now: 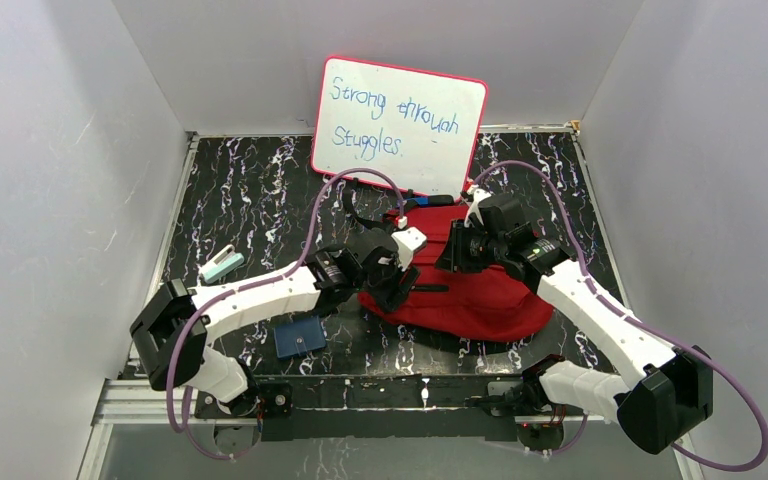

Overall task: Pack the student bag
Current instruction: Unzip the student bag at the center of the board.

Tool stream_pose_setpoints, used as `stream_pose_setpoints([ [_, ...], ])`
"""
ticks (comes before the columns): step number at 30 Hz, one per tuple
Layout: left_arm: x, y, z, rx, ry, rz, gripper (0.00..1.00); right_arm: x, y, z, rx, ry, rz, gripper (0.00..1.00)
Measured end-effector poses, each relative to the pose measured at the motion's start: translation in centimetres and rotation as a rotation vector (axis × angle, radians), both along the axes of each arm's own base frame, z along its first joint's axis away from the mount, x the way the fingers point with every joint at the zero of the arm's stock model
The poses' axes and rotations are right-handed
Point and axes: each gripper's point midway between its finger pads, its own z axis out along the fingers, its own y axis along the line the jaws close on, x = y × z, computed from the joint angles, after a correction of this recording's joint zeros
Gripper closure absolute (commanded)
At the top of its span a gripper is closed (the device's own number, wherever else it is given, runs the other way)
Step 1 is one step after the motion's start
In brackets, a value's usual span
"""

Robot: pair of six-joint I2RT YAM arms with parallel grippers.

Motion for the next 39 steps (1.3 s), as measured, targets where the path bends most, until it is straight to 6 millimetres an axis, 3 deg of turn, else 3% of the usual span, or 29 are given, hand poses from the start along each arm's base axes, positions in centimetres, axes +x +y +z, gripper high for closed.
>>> stream_pose_setpoints([
  [5, -0.5, -0.1, -0.4, 0.011, 0.009, -0.056, 0.61, 0.0, 0.0, 0.0, 0.002, 0.001, 0.002, 0.68],
  [10, -0.2, 0.0, -1.2, 0.039, 0.003, -0.061, 0.83, -0.1, 0.0, 0.0, 0.002, 0.003, 0.001, 0.66],
  [16, 0.5, 0.2, -1.4, 0.064, -0.015, -0.033, 1.00, -0.3, -0.1, -0.4, -0.001, 0.009, 0.001, 0.64],
  [31, 0.6, 2.2, -1.2, 0.128, -0.020, 0.054, 1.00, -0.5, -0.2, -1.3, -0.004, 0.024, 0.002, 0.63],
  [39, 0.5, 4.5, -1.9, 0.202, 0.003, 0.110, 1.00, -0.5, -0.2, -1.6, -0.009, 0.033, 0.002, 0.63],
])
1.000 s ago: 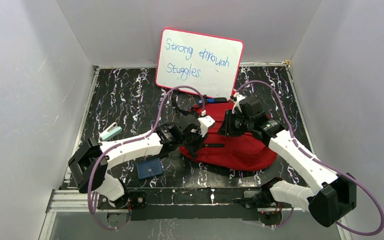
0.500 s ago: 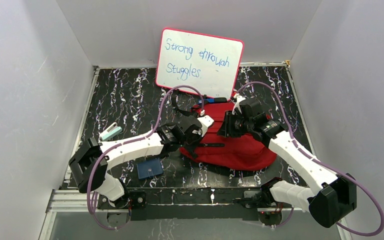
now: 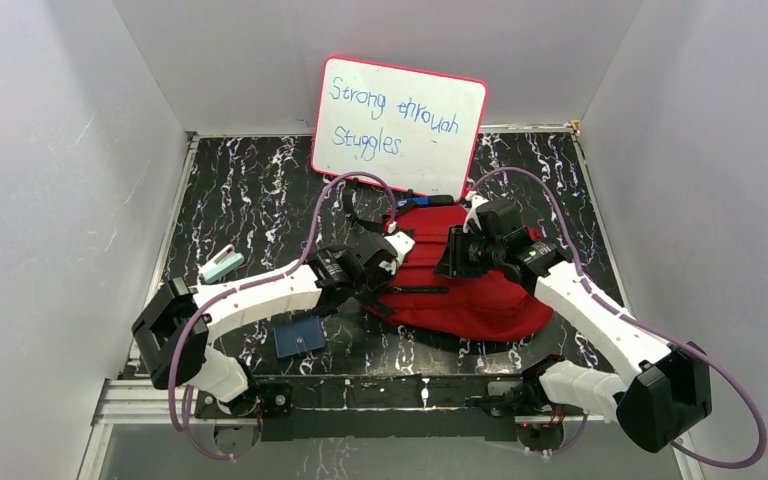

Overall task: Pack the student bag
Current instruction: Unzip the student bag at the center of the board.

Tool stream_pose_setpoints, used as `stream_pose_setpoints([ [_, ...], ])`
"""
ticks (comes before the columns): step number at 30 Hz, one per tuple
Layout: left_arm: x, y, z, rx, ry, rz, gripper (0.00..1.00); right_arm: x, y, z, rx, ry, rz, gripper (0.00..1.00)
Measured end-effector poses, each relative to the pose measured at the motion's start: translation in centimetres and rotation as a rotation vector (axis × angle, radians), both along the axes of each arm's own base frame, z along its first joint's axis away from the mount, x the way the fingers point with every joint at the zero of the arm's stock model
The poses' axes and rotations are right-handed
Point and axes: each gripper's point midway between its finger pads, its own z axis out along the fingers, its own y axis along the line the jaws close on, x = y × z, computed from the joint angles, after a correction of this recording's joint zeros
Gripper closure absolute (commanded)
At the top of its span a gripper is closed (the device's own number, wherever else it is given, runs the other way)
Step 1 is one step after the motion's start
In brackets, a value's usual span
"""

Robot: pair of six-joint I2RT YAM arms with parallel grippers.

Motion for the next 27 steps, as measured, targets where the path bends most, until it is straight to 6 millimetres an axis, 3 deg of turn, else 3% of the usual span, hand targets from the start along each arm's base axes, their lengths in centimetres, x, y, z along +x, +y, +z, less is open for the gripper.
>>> stream_pose_setpoints([
  [7, -0.3, 3.0, -1.2, 0.110, 0.047, 0.066, 1.00, 0.0, 0.1, -0.4, -0.005, 0.017, 0.001, 0.63],
  [15, 0.0, 3.8, -1.2, 0.158, 0.043, 0.109, 1.00, -0.1, 0.2, -0.5, 0.000, 0.025, 0.008, 0.63],
  [16, 0.0, 3.8, -1.1, 0.153, 0.040, 0.106, 0.97, -0.1, 0.2, -0.5, 0.001, 0.026, 0.007, 0.62],
  [22, -0.1, 2.6, 2.2, 0.041, -0.011, 0.018, 0.56, -0.1, 0.2, -0.5, 0.000, 0.027, 0.006, 0.62],
  [27, 0.1, 0.3, 6.7, -0.133, -0.107, -0.101, 0.52, -0.2, 0.2, -0.6, 0.000, 0.028, 0.005, 0.62],
])
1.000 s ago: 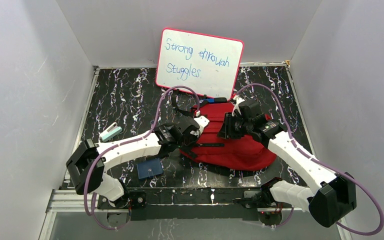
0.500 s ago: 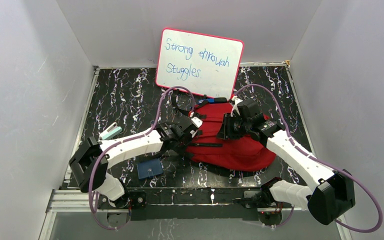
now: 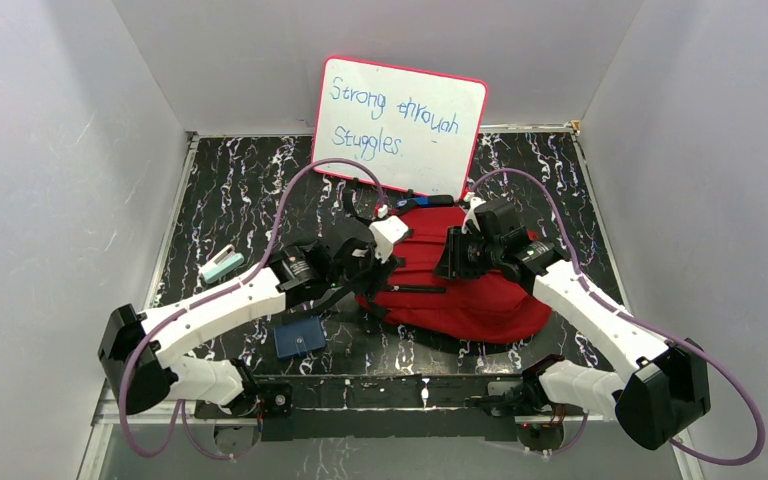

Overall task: Pack the student bag
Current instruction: Unzip the student bag at the center of the board.

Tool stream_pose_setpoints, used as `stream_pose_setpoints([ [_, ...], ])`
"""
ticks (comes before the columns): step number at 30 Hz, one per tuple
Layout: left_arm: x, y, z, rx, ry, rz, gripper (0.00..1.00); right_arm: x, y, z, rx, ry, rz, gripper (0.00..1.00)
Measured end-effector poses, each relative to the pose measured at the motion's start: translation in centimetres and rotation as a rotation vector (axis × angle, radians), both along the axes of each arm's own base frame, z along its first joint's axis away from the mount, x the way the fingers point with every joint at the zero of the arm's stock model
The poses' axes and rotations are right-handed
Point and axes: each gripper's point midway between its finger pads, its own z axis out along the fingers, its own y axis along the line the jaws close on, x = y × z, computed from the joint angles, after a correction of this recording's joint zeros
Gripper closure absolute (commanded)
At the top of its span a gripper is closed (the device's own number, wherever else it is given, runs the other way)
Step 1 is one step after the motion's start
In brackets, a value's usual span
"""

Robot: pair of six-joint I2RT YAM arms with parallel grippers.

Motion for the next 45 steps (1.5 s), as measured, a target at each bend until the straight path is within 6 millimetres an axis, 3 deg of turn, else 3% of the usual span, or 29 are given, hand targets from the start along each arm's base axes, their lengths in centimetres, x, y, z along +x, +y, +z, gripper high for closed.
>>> stream_pose_setpoints([
  [5, -0.6, -2.1, 1.4, -0.075, -0.060, -0.180, 0.52, 0.0, 0.0, 0.0, 0.000, 0.000, 0.000, 0.62],
  [14, -3.7, -2.2, -1.7, -0.107, -0.087, -0.430, 0.60, 0.0, 0.0, 0.0, 0.001, -0.001, 0.000, 0.62],
  [25, -0.4, -1.3, -1.8, -0.157, -0.151, -0.523, 0.67, -0.2, -0.1, 0.0, 0.007, -0.006, -0.002, 0.62],
  [34, -2.1, -2.1, -3.3, -0.179, -0.179, -0.722, 0.69, -0.3, -0.1, -0.2, 0.013, -0.012, -0.006, 0.62],
  [45, -0.7, -2.5, -2.9, -0.164, -0.289, -0.728, 0.67, -0.3, -0.1, -0.2, 0.014, -0.013, -0.005, 0.62],
])
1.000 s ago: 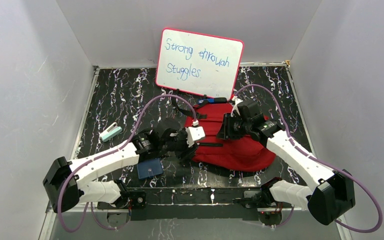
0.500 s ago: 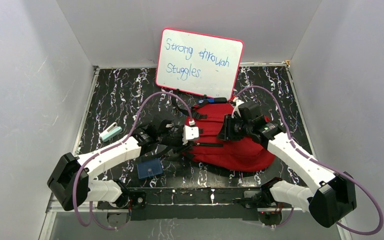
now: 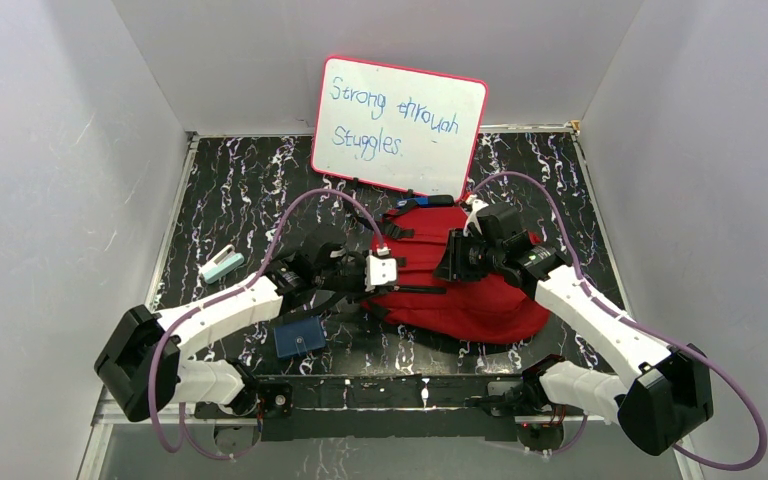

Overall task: Pack the student bag
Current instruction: Unzip the student bag at the center of the board.

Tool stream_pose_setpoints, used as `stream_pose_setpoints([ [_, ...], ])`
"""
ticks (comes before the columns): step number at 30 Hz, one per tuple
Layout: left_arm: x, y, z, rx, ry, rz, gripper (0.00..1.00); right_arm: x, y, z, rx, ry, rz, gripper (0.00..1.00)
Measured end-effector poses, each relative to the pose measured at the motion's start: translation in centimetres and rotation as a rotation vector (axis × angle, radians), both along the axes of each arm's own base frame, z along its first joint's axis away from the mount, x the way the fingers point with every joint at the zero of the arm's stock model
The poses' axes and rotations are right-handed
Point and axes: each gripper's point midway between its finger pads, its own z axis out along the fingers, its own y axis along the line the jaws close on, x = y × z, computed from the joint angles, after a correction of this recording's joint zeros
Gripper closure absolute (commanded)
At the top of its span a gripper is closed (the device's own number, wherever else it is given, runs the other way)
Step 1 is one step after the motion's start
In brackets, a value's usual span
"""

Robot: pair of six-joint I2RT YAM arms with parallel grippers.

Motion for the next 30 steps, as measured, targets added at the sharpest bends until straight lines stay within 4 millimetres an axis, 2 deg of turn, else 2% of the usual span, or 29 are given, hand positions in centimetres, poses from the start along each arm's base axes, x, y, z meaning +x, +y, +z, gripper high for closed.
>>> stream_pose_setpoints([
  [4, 0.2, -0.1, -0.1, 0.001, -0.008, -0.001, 0.66, -0.1, 0.0, -0.2, 0.001, 0.002, -0.001, 0.62],
  [10, -0.1, 0.1, -1.8, 0.044, 0.034, -0.007, 0.59, 0.0, 0.0, -0.2, 0.005, -0.002, -0.001, 0.62],
  [16, 0.1, 0.2, -3.0, 0.075, 0.047, -0.005, 0.59, 0.0, 0.1, -0.1, 0.008, -0.004, 0.000, 0.61],
  [23, 0.7, 0.1, -3.2, 0.092, 0.031, 0.004, 0.74, -0.1, 0.0, -0.2, 0.013, -0.006, -0.004, 0.61],
  [28, 1.3, 0.3, -3.2, 0.113, 0.010, 0.024, 0.98, -0.2, 0.0, -0.2, 0.015, -0.006, -0.005, 0.62],
  [30, 1.6, 0.4, -3.3, 0.130, 0.011, 0.034, 1.00, -0.2, 0.0, -0.2, 0.015, -0.006, -0.005, 0.61],
])
